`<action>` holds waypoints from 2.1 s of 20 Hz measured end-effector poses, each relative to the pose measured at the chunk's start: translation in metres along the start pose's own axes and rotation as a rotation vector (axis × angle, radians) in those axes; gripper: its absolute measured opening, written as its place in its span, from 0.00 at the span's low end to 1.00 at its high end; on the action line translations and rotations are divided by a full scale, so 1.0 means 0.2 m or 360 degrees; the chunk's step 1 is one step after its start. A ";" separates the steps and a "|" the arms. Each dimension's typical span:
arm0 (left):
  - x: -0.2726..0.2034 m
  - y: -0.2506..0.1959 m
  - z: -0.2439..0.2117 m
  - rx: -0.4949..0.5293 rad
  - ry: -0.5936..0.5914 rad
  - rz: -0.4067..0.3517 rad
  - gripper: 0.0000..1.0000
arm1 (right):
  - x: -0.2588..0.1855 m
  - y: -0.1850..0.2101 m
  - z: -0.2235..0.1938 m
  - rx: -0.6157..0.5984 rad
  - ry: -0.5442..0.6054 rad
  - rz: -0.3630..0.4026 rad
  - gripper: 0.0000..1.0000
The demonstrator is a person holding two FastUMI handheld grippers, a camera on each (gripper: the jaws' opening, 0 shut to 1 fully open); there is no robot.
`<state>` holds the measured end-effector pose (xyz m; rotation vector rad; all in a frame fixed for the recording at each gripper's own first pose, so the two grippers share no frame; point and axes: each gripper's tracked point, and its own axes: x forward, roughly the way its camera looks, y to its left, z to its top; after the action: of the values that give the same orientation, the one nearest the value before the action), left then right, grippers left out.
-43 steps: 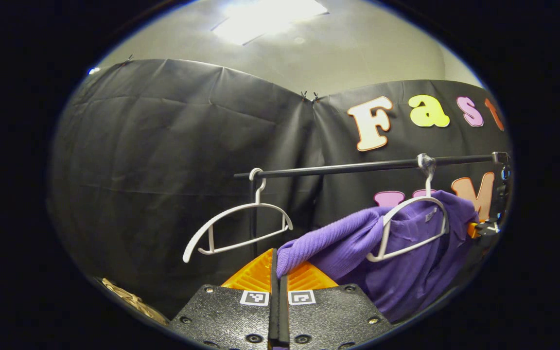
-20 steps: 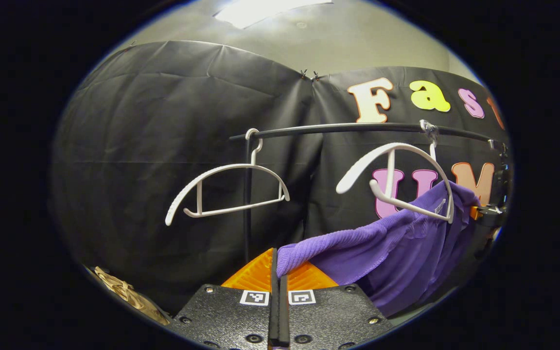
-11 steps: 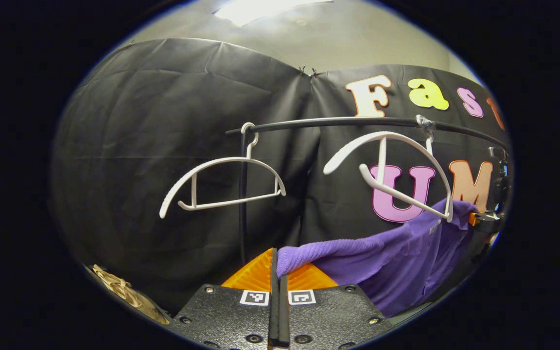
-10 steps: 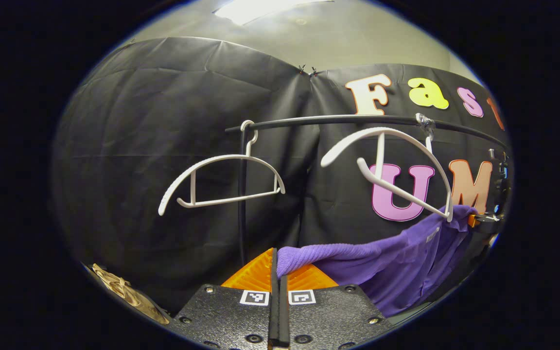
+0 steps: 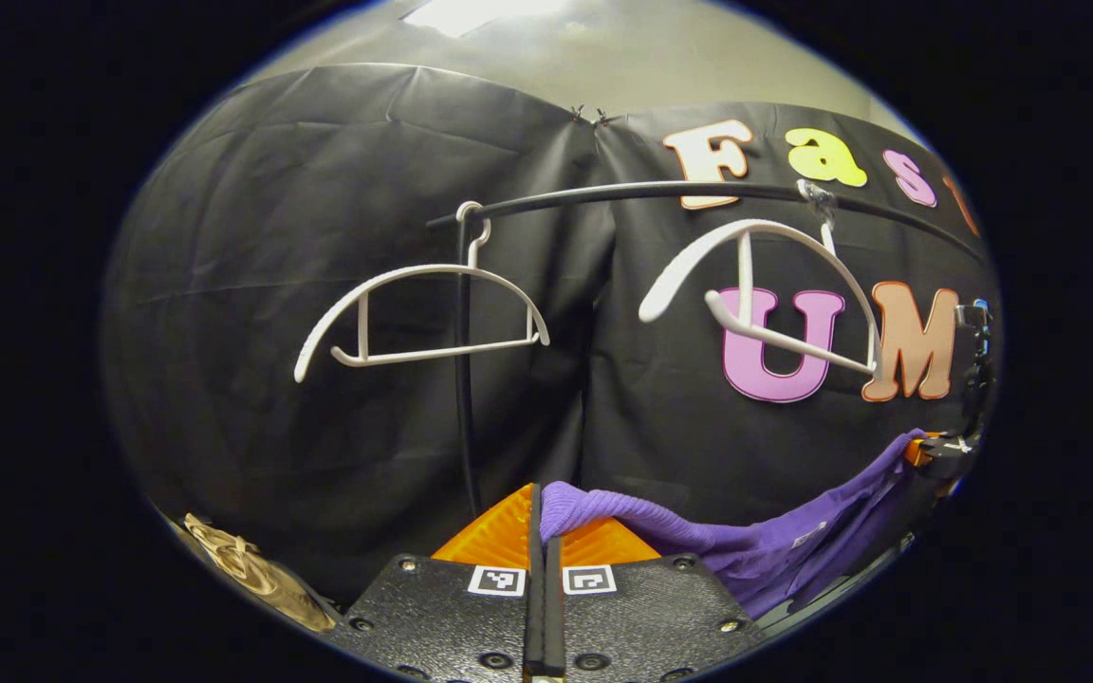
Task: Grasp the clothes on the hanger with both hands and then place them into the laundry hamper below.
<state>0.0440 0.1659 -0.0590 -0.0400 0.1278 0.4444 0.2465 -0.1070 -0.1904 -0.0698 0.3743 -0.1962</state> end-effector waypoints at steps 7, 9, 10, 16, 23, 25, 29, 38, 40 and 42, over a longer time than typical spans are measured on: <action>0.01 -0.12 -0.08 0.0097 0.0036 -0.0092 0.01 | -0.12 0.28 -0.02 0.0010 0.0021 0.0195 0.10; 0.01 -0.20 -0.08 0.0128 0.0022 -0.0156 0.01 | -0.16 0.37 -0.02 0.0029 0.0019 0.0262 0.10; 0.01 -0.24 -0.08 0.0147 0.0018 -0.0188 0.00 | -0.18 0.42 -0.01 0.0034 0.0016 0.0291 0.10; 0.03 -0.41 -0.11 0.0199 0.0016 -0.0337 0.00 | -0.30 0.64 0.01 0.0053 -0.0004 0.0470 0.10; 0.10 -0.59 -0.30 0.0144 0.0153 -0.0521 0.00 | -0.36 0.76 -0.27 -0.0019 0.0140 0.0569 0.10; 0.12 -0.63 -0.40 0.0167 0.0212 -0.0552 0.00 | -0.38 0.79 -0.39 -0.0043 0.0207 0.0578 0.10; 0.13 -0.67 -0.64 0.0211 0.0376 -0.0603 0.00 | -0.41 0.80 -0.63 -0.0091 0.0339 0.0584 0.10; 0.12 -0.77 -1.06 0.0258 0.0774 -0.0605 0.01 | -0.47 0.76 -1.01 -0.0143 0.0612 0.0570 0.10; 0.10 -0.81 -1.12 0.0259 0.0868 -0.0609 0.01 | -0.49 0.75 -1.07 -0.0153 0.0686 0.0564 0.10; 0.09 -0.84 -1.18 0.0272 0.0951 -0.0616 0.01 | -0.51 0.76 -1.15 -0.0142 0.0756 0.0563 0.10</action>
<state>0.1045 0.0064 -0.2936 -0.0276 0.7325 0.0212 0.0964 0.0559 -0.3832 -0.0431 0.8598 0.1593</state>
